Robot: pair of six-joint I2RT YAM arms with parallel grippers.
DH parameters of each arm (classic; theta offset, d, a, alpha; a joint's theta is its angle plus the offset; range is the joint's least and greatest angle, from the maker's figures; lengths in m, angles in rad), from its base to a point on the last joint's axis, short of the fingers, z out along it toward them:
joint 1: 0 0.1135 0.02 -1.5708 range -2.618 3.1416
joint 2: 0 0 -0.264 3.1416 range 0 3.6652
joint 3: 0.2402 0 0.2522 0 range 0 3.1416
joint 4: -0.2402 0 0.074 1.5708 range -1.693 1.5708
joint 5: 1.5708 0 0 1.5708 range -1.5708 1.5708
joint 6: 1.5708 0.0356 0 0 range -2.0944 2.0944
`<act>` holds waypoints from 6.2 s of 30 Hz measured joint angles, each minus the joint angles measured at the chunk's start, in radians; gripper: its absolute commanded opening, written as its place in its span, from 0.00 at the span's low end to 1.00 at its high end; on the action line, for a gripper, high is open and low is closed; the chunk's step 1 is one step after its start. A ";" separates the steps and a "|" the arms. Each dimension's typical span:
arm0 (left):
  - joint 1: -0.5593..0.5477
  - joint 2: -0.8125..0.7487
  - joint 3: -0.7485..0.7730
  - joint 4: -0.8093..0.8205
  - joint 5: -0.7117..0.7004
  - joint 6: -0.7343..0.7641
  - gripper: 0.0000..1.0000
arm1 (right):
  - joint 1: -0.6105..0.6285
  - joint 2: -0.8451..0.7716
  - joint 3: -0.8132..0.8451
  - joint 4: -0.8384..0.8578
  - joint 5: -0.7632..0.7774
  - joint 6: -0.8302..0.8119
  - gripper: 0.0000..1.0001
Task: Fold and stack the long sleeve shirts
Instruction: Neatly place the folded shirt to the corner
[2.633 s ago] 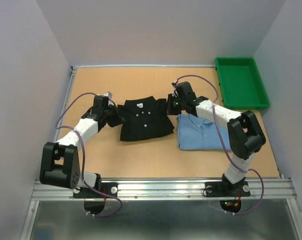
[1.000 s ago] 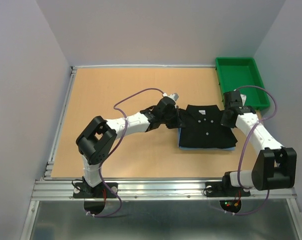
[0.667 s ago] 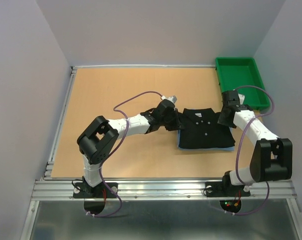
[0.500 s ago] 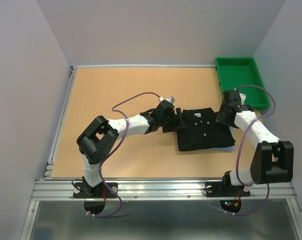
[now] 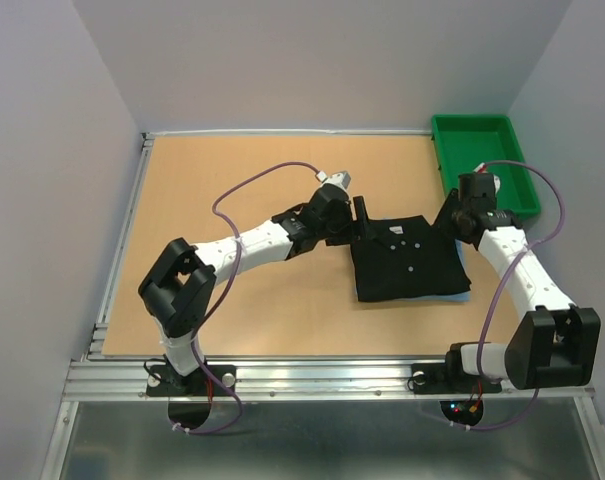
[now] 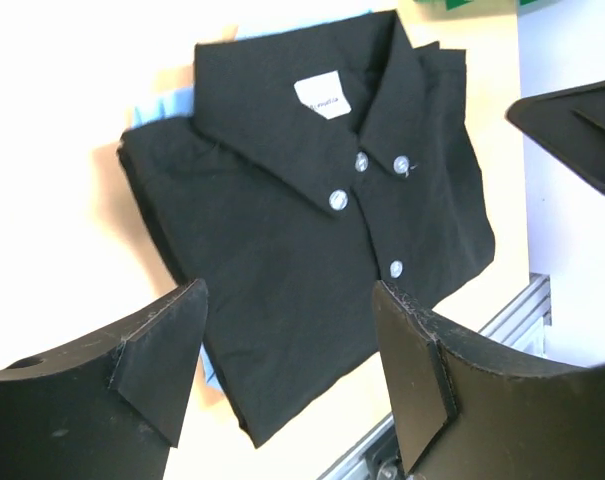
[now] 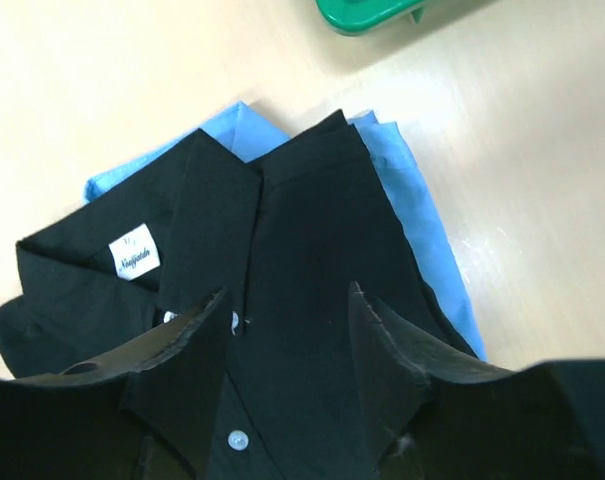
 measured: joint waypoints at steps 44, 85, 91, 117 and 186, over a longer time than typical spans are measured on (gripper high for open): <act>0.625 -0.593 -0.493 -0.098 -0.227 0.351 0.99 | 0.647 0.481 0.253 0.090 -0.053 0.258 0.79; 0.642 -0.572 -0.509 -0.089 -0.259 0.386 0.99 | 0.194 0.316 -0.040 0.039 0.053 -0.101 0.93; 0.642 -0.573 -0.509 -0.089 -0.256 0.386 0.98 | 0.097 0.276 -0.056 0.011 0.051 -0.087 0.93; 0.642 -0.764 -0.562 -0.126 -0.285 0.379 0.98 | 0.068 0.062 -0.068 -0.017 -0.040 0.023 0.91; 0.642 -1.566 0.106 -0.934 -0.446 0.407 0.99 | 0.070 -1.188 0.234 -0.170 0.133 -0.169 1.00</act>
